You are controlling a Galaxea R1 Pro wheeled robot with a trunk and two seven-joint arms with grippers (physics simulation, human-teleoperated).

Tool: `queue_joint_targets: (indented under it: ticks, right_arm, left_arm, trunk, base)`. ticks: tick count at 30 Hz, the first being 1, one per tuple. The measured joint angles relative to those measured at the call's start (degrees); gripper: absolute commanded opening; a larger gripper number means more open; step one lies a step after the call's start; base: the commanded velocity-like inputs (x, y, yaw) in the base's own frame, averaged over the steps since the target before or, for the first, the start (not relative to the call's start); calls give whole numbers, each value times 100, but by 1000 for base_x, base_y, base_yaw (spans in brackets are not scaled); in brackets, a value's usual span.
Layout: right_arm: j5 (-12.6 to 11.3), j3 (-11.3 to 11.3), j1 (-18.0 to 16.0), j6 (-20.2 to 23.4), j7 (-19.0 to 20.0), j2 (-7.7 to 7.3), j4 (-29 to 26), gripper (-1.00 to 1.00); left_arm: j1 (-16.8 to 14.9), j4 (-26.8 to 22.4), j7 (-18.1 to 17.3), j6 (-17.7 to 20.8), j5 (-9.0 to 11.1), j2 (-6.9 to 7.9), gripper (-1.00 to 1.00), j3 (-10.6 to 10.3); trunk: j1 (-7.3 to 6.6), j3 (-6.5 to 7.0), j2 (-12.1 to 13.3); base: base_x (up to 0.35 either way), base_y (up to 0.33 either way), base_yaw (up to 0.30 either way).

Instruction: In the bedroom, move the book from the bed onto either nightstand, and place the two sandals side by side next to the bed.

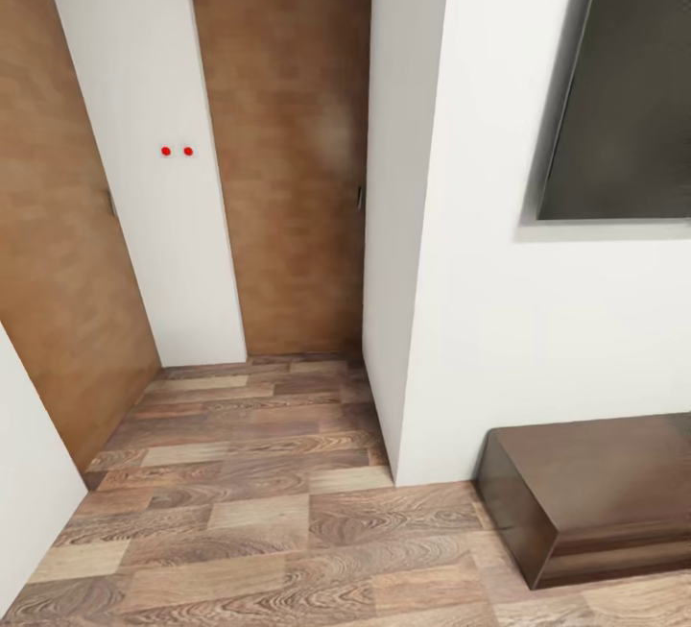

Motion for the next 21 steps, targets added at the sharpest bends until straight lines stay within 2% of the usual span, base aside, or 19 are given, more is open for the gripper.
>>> queue_joint_targets:
  ticks: [10,18,21]
  right_arm:
    - [-6,3,-34,53,-58,58,-903,100]
    - [-9,3,-386,89,-75,91,-1059,100]
    - [-8,3,-605,116,-162,152,-1082,100]
  left_arm:
    - [-1,-1,0,-48,0,1,100,0]
    - [-3,-1,0,-167,0,1,100,0]
    - [-2,-1,0,-188,3,-4,100,9]
  trunk:
    - [0,0,0]
    - [0,0,0]
    - [0,0,0]
  base:
    - [3,2,-29]
    - [0,0,-4]
    - [0,0,0]
